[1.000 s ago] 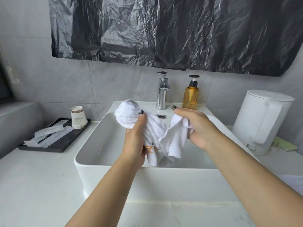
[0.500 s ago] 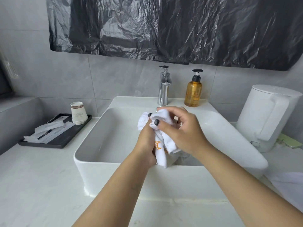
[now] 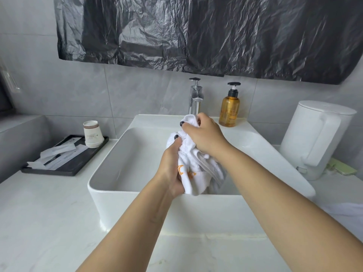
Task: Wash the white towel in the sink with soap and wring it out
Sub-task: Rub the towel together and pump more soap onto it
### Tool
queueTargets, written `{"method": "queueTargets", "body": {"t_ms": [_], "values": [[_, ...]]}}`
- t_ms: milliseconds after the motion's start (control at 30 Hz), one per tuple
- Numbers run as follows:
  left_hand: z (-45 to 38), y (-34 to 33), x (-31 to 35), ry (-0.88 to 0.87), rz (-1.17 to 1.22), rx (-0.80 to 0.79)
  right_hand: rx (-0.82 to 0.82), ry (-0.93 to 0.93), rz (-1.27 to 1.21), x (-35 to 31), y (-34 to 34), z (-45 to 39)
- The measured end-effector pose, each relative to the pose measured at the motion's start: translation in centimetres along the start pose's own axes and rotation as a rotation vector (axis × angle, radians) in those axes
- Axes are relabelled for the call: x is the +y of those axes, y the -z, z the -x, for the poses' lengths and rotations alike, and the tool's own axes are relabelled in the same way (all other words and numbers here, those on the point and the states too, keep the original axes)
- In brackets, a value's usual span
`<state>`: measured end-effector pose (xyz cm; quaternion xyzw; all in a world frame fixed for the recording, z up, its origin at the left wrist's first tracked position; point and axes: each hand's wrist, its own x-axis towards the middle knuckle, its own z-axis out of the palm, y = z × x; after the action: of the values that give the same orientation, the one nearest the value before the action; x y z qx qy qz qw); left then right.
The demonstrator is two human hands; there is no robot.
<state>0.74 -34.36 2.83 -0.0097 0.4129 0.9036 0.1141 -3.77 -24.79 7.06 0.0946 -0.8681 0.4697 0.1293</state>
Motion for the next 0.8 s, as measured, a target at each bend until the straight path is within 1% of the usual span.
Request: {"method": "queueTargets", "body": {"t_ms": [100,167,267,333,400,500,533,600,667,800], "values": [[-0.2,0.3,-0.1,-0.029,0.019,0.038,0.058,-0.059,-0.03,0.0,-0.3,-0.5],[-0.2,0.3,-0.1,-0.036,0.004,0.096,0.081,-0.054,0.002,-0.1,-0.6,-0.3],[-0.4,0.4,-0.4,-0.09,-0.005,0.188,-0.026,-0.022,0.091,0.3,-1.6,1.0],[-0.7,0.6,-0.5,-0.129,0.013,0.246,-0.059,0.029,0.101,0.6,-1.9,2.2],[-1.2,1.2,-0.5,-0.164,0.032,0.311,-0.018,0.122,0.108,0.6,-1.6,3.6],[-1.8,1.9,-0.3,-0.119,0.008,0.376,0.014,0.256,0.187,0.2,-1.2,6.0],[-1.9,2.0,-0.3,-0.114,-0.014,0.349,0.027,0.271,0.214,0.0,-1.4,6.4],[-1.7,1.3,-0.5,-0.112,-0.062,0.249,0.101,0.238,0.204,0.0,-1.6,5.9],[-1.5,0.8,-0.7,-0.07,-0.095,0.206,0.167,0.149,0.163,0.2,-1.3,3.9],[-1.5,0.9,-0.6,-0.042,-0.071,0.156,0.196,0.01,0.13,0.8,-0.8,0.4]]}}
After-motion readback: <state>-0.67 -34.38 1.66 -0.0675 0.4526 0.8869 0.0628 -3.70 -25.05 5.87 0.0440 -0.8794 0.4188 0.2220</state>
